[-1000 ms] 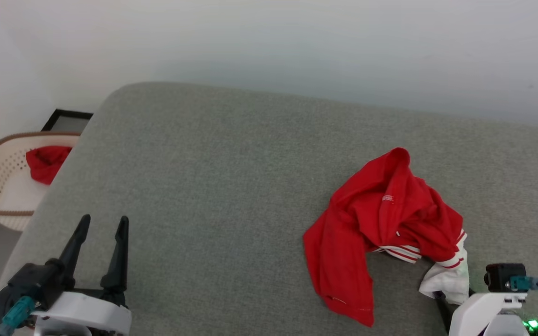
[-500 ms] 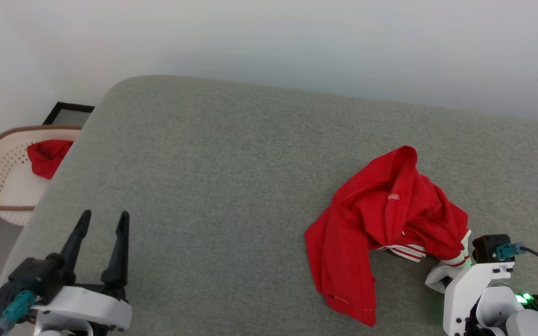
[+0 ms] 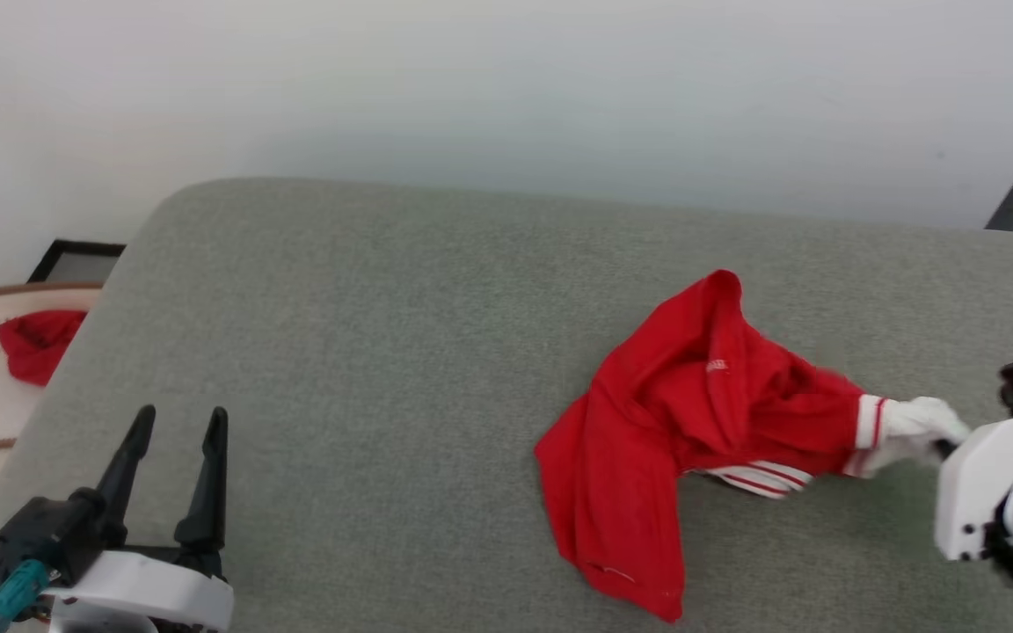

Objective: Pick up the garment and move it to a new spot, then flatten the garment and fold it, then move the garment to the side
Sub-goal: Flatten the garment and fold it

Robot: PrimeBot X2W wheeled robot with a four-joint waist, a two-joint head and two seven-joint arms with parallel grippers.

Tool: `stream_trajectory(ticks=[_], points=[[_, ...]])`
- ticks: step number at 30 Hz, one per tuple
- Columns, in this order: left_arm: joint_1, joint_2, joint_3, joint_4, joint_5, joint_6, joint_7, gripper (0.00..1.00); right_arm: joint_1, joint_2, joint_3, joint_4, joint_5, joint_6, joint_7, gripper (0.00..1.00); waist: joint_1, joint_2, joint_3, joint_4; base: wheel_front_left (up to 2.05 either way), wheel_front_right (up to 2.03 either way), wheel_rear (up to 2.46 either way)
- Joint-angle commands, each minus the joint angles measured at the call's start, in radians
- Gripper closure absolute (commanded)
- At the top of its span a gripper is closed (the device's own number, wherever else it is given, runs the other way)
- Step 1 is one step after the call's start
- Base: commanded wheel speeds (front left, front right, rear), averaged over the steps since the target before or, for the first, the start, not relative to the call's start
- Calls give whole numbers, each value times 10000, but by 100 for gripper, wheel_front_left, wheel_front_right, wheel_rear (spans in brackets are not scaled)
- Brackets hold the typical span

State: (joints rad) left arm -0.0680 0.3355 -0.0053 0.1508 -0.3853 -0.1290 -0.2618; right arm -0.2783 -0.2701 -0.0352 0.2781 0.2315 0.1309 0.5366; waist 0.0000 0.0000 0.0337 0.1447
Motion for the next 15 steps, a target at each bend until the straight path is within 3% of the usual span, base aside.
stream_trajectory(ticks=[1, 9, 15], points=[[89, 13, 8, -15, -60, -19, -31, 0, -67, -107, -115, -72, 45, -3, 58, 100, 0, 0, -165, -176, 0, 0, 0], [276, 81, -174, 23, -104, -19, -21, 0, -6, -1021, -816, -190, -46, -3, 334, 100, 0, 0, -429, -396, 0, 0, 0], [313, 128, -381, 44, -145, -19, -21, 0, 319, -1280, -1596, 198, -273, -3, 253, 100, 0, 0, -452, -372, 0, 0, 0]])
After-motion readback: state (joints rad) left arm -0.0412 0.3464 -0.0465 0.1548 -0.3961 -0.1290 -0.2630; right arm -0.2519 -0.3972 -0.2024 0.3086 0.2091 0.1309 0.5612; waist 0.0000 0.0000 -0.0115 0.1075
